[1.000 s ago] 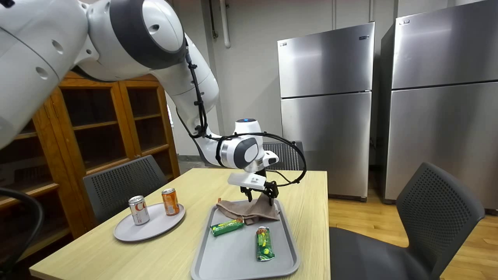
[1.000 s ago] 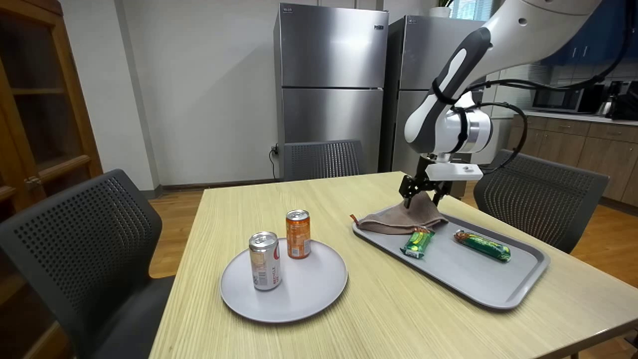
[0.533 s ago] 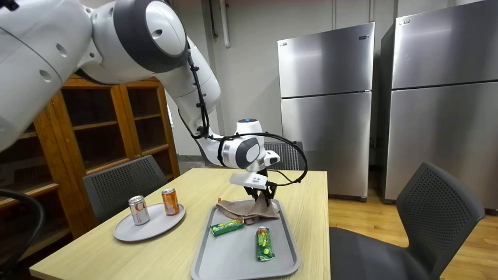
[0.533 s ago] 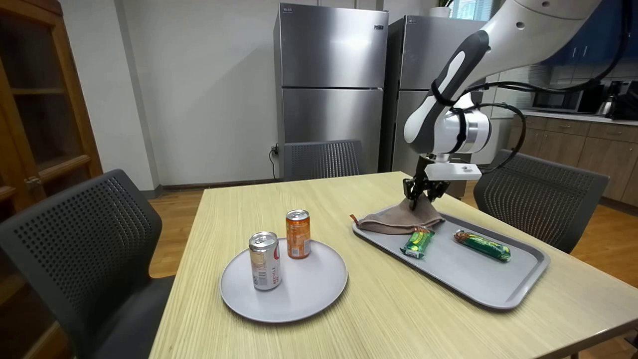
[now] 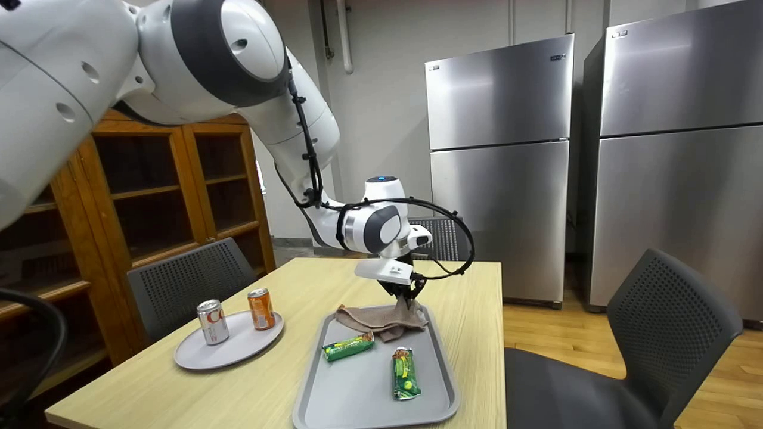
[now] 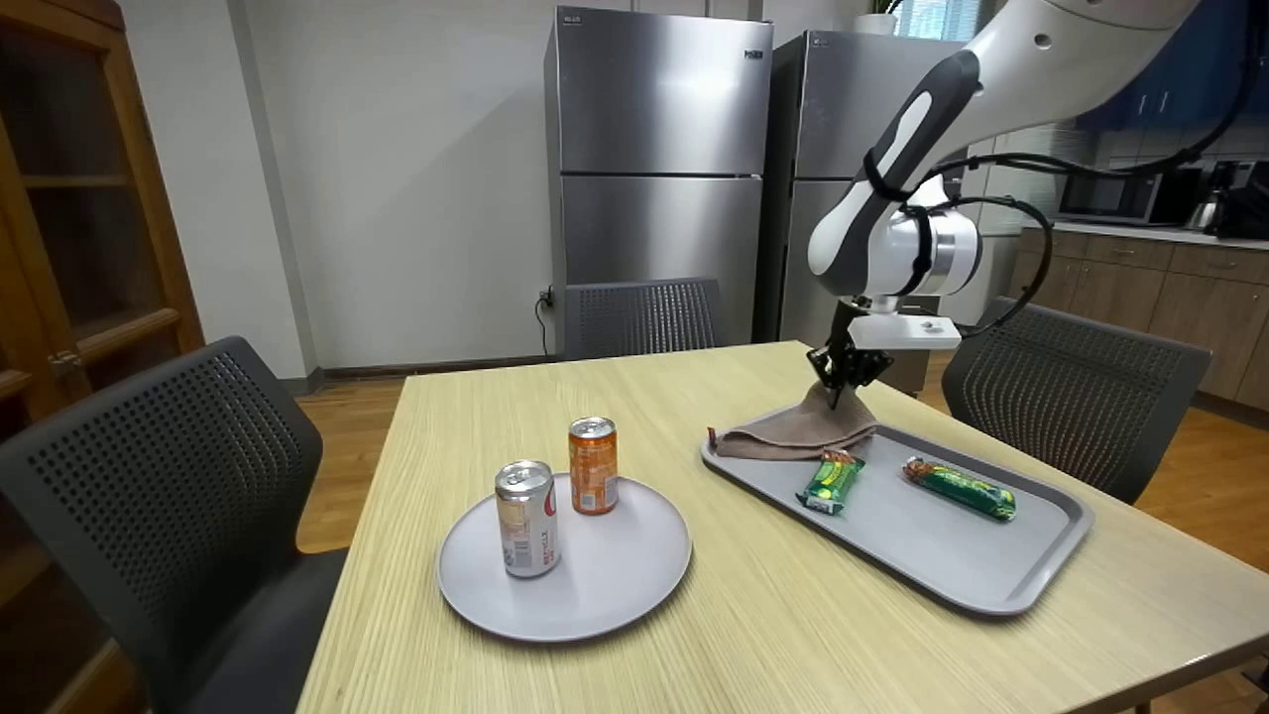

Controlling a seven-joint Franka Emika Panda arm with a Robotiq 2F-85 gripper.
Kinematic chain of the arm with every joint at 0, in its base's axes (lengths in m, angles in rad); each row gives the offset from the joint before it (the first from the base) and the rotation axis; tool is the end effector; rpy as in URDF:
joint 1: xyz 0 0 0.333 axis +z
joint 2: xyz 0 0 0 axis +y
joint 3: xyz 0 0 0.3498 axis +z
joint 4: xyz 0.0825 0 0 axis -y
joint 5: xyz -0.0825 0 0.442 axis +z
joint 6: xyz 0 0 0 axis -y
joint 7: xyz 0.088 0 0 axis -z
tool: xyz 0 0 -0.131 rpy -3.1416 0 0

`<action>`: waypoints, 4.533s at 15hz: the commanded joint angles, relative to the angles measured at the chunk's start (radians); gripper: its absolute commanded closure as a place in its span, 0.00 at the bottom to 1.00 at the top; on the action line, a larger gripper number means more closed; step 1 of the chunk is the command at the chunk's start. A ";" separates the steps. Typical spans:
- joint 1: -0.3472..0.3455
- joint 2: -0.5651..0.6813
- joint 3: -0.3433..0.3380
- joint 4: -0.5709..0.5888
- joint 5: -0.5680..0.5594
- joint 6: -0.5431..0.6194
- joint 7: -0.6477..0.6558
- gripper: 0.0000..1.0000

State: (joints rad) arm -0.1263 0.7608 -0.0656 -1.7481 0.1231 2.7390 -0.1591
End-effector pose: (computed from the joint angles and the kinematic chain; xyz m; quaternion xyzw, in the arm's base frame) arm 0.7309 -0.1421 0.1154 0.9915 -0.0581 0.1160 0.0113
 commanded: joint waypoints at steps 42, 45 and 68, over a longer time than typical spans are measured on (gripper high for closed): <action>-0.129 -0.173 -0.037 0.109 -0.002 0.030 0.081 0.98; -0.122 -0.149 -0.045 0.110 -0.007 0.031 0.098 0.98; -0.040 0.016 -0.146 0.145 -0.035 0.014 0.287 0.98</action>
State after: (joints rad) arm -0.1876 0.7476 -0.1866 -1.6430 0.1179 2.7753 0.0730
